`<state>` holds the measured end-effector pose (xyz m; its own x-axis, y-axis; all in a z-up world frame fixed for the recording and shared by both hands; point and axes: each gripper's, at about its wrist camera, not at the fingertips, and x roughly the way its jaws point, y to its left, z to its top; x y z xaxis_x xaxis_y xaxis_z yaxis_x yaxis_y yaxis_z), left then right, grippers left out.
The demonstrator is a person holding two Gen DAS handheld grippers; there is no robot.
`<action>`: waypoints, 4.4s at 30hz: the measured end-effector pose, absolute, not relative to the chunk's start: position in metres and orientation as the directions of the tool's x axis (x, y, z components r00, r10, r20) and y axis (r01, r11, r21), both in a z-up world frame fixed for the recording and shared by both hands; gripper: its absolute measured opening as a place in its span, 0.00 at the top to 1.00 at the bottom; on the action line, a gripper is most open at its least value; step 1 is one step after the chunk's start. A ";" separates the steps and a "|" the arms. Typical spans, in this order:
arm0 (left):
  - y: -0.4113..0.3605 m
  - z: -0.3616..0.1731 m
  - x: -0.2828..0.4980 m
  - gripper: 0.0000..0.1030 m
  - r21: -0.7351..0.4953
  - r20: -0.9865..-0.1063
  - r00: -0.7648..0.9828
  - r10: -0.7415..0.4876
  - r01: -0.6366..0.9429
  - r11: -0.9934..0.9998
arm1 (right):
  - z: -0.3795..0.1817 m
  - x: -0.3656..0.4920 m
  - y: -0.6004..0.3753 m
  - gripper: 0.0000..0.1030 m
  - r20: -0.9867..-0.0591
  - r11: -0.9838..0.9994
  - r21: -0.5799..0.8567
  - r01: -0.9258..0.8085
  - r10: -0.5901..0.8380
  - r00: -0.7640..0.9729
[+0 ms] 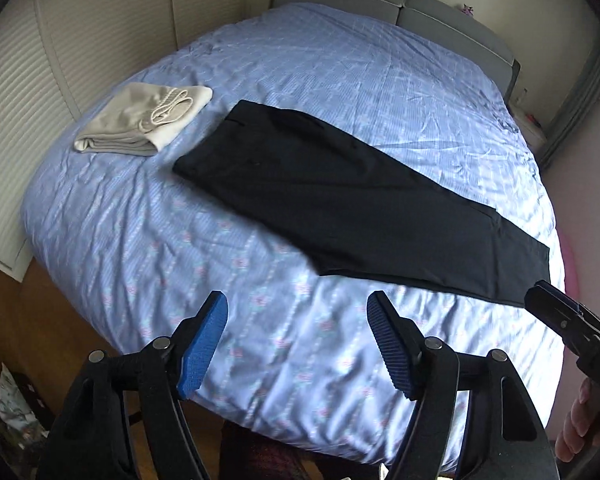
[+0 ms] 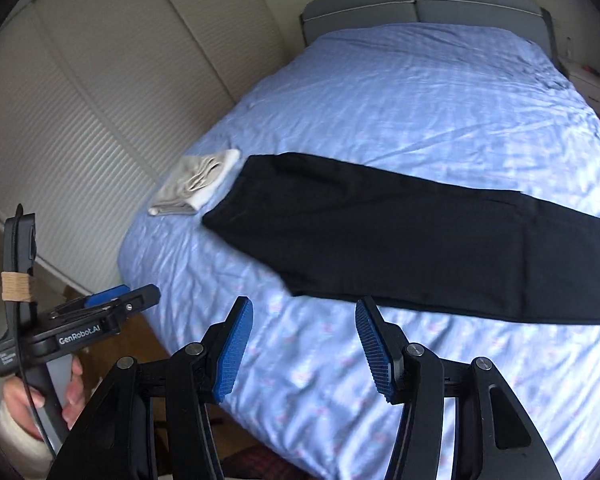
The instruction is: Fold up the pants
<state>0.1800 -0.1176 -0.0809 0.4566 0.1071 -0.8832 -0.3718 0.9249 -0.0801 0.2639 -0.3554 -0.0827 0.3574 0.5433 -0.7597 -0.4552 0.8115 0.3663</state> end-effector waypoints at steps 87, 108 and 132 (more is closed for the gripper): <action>0.187 -0.221 0.534 0.27 -0.200 -0.891 0.367 -0.267 0.210 0.957 | -0.184 0.470 -0.081 0.54 -0.896 0.978 0.208 -0.022 0.199 0.398; 0.183 -0.260 0.574 0.88 -0.153 -0.909 0.365 -0.204 0.164 0.975 | -0.209 0.473 -0.040 0.54 -0.928 0.983 0.181 -0.038 0.184 0.324; 0.040 -0.064 0.436 0.34 -0.064 -0.755 0.552 -0.355 0.476 0.877 | -0.062 0.362 -0.172 0.45 -0.777 0.986 0.157 0.054 0.090 0.623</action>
<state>0.4356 0.0400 -0.0642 0.5518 -0.3548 -0.7548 0.4760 0.8771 -0.0643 0.3618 -0.1722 -0.0619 0.6235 0.0898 -0.7767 0.0539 0.9861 0.1574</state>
